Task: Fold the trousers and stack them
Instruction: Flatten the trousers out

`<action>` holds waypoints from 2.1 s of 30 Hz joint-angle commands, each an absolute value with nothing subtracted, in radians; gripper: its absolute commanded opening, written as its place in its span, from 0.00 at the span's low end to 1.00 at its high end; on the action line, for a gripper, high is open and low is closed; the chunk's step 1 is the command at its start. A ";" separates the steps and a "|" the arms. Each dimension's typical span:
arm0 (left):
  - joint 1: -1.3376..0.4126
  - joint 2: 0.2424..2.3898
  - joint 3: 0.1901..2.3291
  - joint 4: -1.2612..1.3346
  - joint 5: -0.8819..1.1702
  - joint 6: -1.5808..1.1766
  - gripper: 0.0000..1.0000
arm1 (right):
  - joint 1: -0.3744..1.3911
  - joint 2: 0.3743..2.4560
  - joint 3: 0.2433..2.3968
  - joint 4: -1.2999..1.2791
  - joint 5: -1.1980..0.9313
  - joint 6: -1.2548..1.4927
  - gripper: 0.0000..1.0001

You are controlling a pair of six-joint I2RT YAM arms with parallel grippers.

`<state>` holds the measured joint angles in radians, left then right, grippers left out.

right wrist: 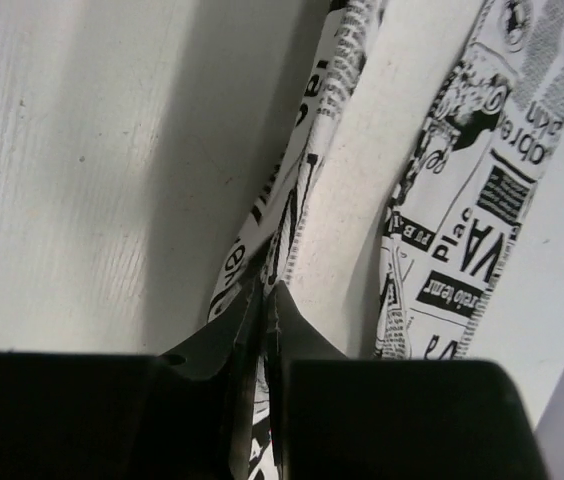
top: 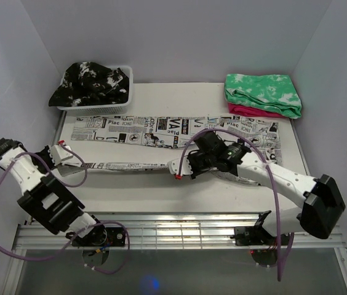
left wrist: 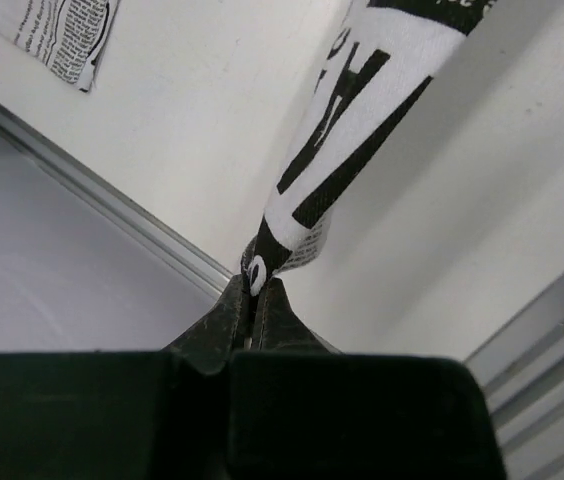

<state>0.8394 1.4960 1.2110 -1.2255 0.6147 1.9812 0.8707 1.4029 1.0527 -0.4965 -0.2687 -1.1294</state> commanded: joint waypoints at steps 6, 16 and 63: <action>0.902 1.252 1.189 -1.408 0.672 1.732 0.00 | 0.857 1.135 0.859 -0.486 -0.359 -1.161 0.08; 0.904 1.429 1.294 -1.404 0.640 1.381 0.00 | 0.821 1.304 0.915 -0.396 -0.459 -1.193 0.08; 0.649 1.615 1.191 -0.992 0.672 1.053 0.82 | 0.532 1.342 0.706 -0.631 -0.020 -0.977 0.60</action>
